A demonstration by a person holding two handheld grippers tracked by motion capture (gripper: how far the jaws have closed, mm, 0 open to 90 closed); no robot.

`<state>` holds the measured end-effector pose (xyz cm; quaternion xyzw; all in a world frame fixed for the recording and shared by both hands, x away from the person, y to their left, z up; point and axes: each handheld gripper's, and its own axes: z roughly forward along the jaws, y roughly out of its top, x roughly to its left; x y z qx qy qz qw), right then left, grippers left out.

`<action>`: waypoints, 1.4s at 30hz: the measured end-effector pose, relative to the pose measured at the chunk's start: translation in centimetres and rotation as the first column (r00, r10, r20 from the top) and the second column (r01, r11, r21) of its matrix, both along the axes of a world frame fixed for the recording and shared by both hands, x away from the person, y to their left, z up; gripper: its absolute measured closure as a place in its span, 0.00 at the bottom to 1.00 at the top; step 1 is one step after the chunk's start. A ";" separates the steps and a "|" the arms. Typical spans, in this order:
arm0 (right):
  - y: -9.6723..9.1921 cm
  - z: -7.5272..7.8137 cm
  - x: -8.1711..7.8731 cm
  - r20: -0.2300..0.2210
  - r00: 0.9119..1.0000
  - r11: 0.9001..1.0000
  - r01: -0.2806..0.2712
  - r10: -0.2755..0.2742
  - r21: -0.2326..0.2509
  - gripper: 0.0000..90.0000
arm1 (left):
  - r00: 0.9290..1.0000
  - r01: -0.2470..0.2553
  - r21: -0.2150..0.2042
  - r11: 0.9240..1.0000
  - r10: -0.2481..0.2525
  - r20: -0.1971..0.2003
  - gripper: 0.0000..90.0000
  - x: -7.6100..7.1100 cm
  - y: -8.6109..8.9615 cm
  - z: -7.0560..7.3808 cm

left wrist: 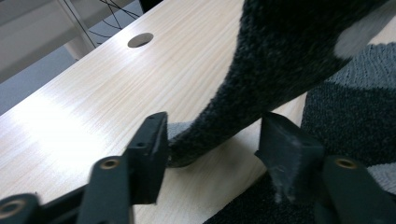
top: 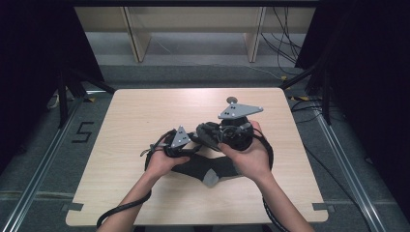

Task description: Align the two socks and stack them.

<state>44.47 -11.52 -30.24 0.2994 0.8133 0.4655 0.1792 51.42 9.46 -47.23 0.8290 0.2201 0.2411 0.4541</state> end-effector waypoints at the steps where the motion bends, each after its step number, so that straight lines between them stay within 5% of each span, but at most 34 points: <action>1: 0.0 0.0 0.0 0.004 1.000 1.000 -0.002 0.002 -0.002 0.92 | 1.000 0.004 0.005 1.000 -0.004 0.002 0.56 0.0 -0.1 -0.1; 8: -0.2 0.0 0.1 -0.001 1.000 1.000 -0.001 0.001 0.006 0.92 | 0.998 0.065 0.039 0.997 -0.065 0.003 0.78 0.3 -0.4 0.2; 12: -0.6 0.3 0.0 -0.001 1.000 1.000 0.007 -0.007 0.005 0.92 | 0.998 0.068 0.002 0.998 -0.067 -0.016 0.89 0.1 -0.4 0.4; 15: -1.1 0.5 0.1 0.011 1.000 1.000 0.014 -0.015 0.013 0.92 | 0.998 0.069 0.008 0.998 -0.069 -0.009 0.91 -0.1 0.0 0.9; 17: -1.6 0.7 0.1 0.012 1.000 0.999 0.029 -0.029 0.027 0.92 | 0.996 0.084 0.070 0.994 -0.085 0.016 0.91 -0.2 0.8 1.7; 19: -2.0 0.9 0.2 0.008 0.999 0.998 0.040 -0.040 0.045 0.92 | 0.996 0.080 0.044 0.996 -0.081 0.020 0.91 -0.6 1.1 2.3; 27: -3.7 1.3 0.1 0.025 0.997 0.994 0.068 -0.070 0.081 0.92 | 0.997 0.076 0.056 0.996 -0.077 0.029 0.92 -2.1 3.6 5.1; 30: -4.0 1.3 -0.1 0.011 0.997 0.993 0.074 -0.075 0.088 0.92 | 0.996 0.081 0.075 0.994 -0.082 0.016 0.93 -2.9 4.2 6.2; 38: -5.3 0.4 -1.1 0.006 0.997 0.993 0.075 -0.076 0.087 0.92 | 0.988 0.151 0.173 0.973 -0.147 -0.036 0.92 -5.9 5.3 7.7; 42: -6.0 -0.8 -1.7 -0.020 0.997 0.993 0.076 -0.074 0.091 0.92 | 0.986 0.167 0.171 0.971 -0.159 -0.057 0.92 -6.9 5.5 7.5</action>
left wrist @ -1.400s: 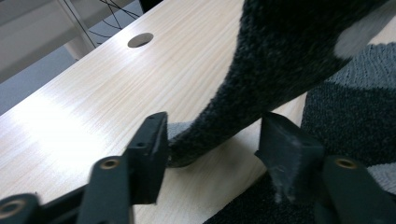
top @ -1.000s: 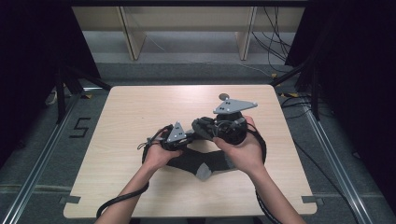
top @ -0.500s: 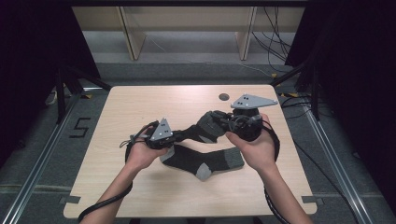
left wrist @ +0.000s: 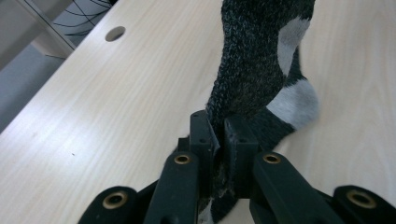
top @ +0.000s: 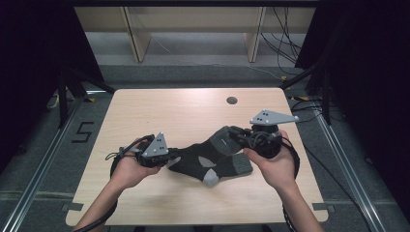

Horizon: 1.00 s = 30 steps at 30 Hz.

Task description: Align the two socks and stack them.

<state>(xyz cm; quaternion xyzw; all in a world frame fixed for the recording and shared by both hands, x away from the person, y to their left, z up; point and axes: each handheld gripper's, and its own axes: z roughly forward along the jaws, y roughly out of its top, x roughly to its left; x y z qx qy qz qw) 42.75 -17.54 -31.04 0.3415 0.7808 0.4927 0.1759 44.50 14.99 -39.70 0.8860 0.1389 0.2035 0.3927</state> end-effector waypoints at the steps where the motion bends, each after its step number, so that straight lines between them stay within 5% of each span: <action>1: -0.1 -0.2 -0.1 -0.007 1.000 1.000 0.006 -0.006 -0.005 0.92 | 1.000 -0.001 0.008 1.000 0.001 -0.008 0.92 -0.2 0.0 -0.1; 15: -1.6 -2.2 -1.2 -0.044 0.999 0.999 0.025 -0.026 -0.033 0.92 | 0.999 0.040 0.087 0.995 -0.039 -0.012 0.92 -1.4 -0.8 1.4; 24: -2.8 -5.4 -0.1 -0.144 0.986 0.994 0.076 -0.086 -0.072 0.92 | 0.990 0.053 0.084 0.995 -0.041 -0.137 0.92 1.8 -2.8 -2.1; 30: -4.2 -7.8 1.2 -0.192 0.969 0.984 0.133 -0.154 -0.115 0.92 | 0.988 0.054 0.096 0.994 -0.040 -0.147 0.91 3.2 -4.4 -2.7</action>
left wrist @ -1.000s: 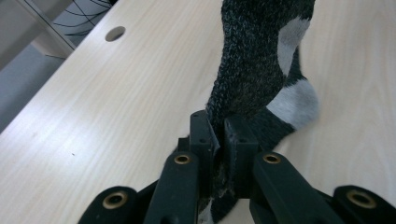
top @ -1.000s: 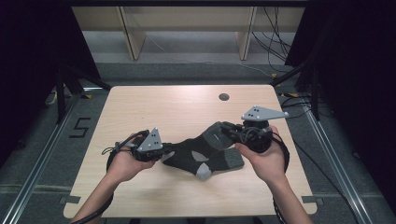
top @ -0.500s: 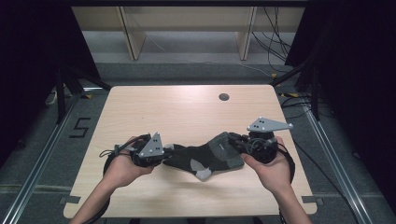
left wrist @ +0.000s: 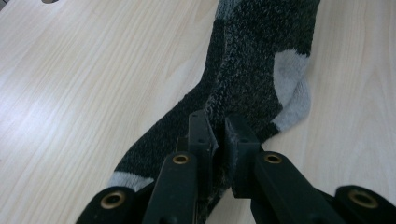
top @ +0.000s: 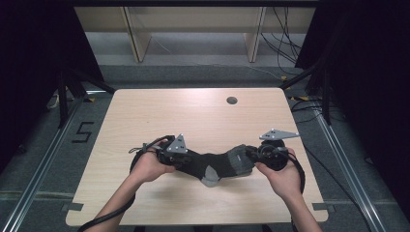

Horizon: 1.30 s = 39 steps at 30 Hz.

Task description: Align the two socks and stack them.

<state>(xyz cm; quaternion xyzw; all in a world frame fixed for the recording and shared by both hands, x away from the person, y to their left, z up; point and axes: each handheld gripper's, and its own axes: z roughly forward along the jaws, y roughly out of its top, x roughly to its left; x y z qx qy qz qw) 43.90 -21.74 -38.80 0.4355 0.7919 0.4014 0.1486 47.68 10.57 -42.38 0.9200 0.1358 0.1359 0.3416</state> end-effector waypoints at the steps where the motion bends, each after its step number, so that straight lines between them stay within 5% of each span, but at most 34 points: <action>1: -0.2 -0.3 0.1 -0.012 1.000 1.000 0.010 -0.010 0.002 0.92 | 1.000 -0.001 0.006 1.000 0.001 0.003 0.91 0.3 -0.2 0.0; 6: -0.7 -1.6 1.0 -0.015 0.999 0.998 0.041 -0.042 -0.040 0.92 | 1.000 -0.025 -0.001 1.000 0.025 0.012 0.88 1.6 -1.1 -0.5; 13: -0.2 -3.6 2.8 -0.080 0.992 0.990 0.087 -0.096 -0.108 0.92 | 0.998 -0.068 -0.010 0.998 0.067 -0.014 0.84 4.1 -2.2 -2.4; 21: 0.3 -5.3 4.4 -0.094 0.988 0.979 0.102 -0.120 -0.176 0.89 | 0.989 -0.145 0.007 0.989 0.145 -0.023 0.68 5.1 -2.3 -4.4; 25: 0.2 -5.5 4.9 -0.091 0.984 0.972 0.135 -0.155 -0.193 0.75 | 0.971 -0.240 -0.065 0.969 0.240 -0.012 0.50 4.8 -1.0 -3.9; 29: -0.7 -4.9 4.8 -0.076 0.977 0.971 0.189 -0.201 -0.149 0.62 | 0.958 -0.282 -0.145 0.948 0.286 0.007 0.48 3.6 1.6 -2.3; 32: -1.1 -4.1 4.5 -0.045 0.972 0.967 0.226 -0.232 -0.114 0.59 | 0.951 -0.305 -0.166 0.938 0.308 -0.005 0.49 2.6 3.4 -1.7; 34: -1.4 -3.6 4.5 0.004 0.977 0.973 0.214 -0.214 -0.089 0.59 | 0.950 -0.310 -0.154 0.938 0.312 -0.013 0.51 2.1 4.1 -1.8; 36: -1.0 -3.5 4.2 -0.015 0.981 0.979 0.194 -0.195 -0.070 0.62 | 0.947 -0.319 -0.156 0.935 0.319 -0.029 0.52 1.8 4.6 -2.1; 39: -0.4 -4.1 4.1 -0.057 0.987 0.983 0.143 -0.150 -0.111 0.71 | 0.943 -0.333 -0.178 0.926 0.327 -0.063 0.52 1.5 5.3 -2.9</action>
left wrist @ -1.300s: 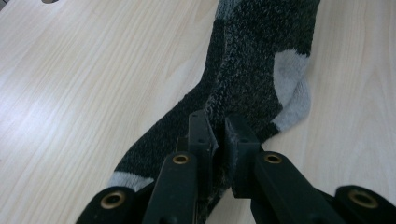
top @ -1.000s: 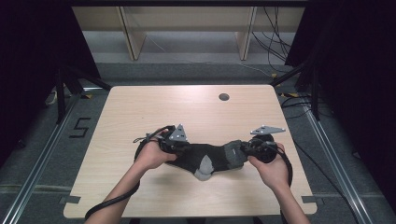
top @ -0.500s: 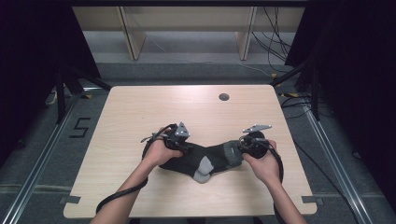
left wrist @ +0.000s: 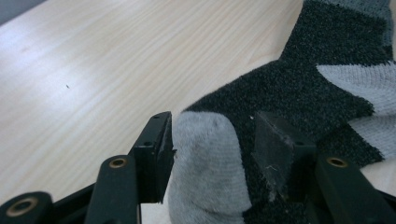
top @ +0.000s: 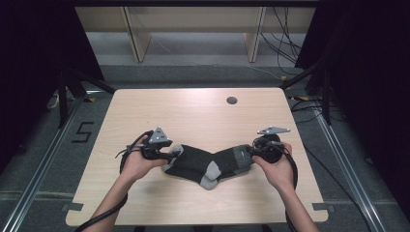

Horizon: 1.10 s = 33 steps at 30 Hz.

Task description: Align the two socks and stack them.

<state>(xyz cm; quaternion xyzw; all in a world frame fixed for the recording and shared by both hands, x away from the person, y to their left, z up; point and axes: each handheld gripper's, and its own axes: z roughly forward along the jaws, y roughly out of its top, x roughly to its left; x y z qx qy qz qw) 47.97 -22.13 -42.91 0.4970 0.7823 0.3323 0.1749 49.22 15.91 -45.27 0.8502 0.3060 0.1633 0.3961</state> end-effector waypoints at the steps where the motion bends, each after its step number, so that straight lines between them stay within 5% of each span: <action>1: 0.1 -0.3 0.0 -0.030 1.000 1.000 0.002 -0.002 0.001 0.72 | 1.000 -0.011 -0.002 1.000 0.011 -0.006 0.51 -0.1 0.2 -0.3; 6: 0.0 -1.6 0.6 -0.116 0.992 0.998 0.056 -0.055 0.012 0.71 | 0.999 -0.029 -0.022 0.999 0.028 -0.027 0.49 -0.5 0.5 -1.0; 9: -0.3 -2.1 0.9 -0.109 0.993 0.999 0.045 -0.046 -0.003 0.71 | 0.999 -0.023 -0.064 0.998 0.021 -0.031 0.52 -0.9 0.7 -0.7; 11: -0.4 -2.3 1.1 -0.143 0.990 1.000 0.006 -0.003 0.019 0.73 | 0.999 -0.029 -0.050 0.998 0.027 -0.035 0.54 -1.0 0.7 -0.7; 13: 0.0 -2.6 1.0 -0.161 0.986 0.999 0.033 -0.029 0.025 0.74 | 0.998 -0.036 -0.034 0.999 0.034 -0.052 0.57 -1.0 0.6 -1.0; 15: -0.1 -2.9 1.2 -0.133 0.991 1.000 0.013 -0.013 -0.007 0.76 | 0.998 -0.018 -0.037 0.999 0.016 -0.058 0.62 -0.9 0.6 -1.3; 17: -0.1 -2.9 1.3 -0.154 0.988 1.000 0.018 -0.018 -0.002 0.78 | 0.998 -0.020 -0.049 0.999 0.017 -0.065 0.66 -0.9 0.5 -1.6; 18: 0.0 -3.0 1.2 -0.149 0.987 0.998 0.056 -0.057 -0.010 0.80 | 0.998 -0.022 -0.043 0.999 0.019 -0.065 0.67 -0.8 0.5 -1.7; 29: 0.2 -3.4 1.4 -0.165 0.985 0.998 0.051 -0.055 -0.026 0.88 | 0.997 -0.033 0.023 0.999 0.035 -0.064 0.83 -0.3 -0.2 -3.2; 33: 0.3 -3.6 1.5 -0.158 0.987 0.999 0.034 -0.040 -0.041 0.92 | 0.996 -0.053 0.000 0.999 0.052 -0.076 0.89 -0.3 -0.1 -3.3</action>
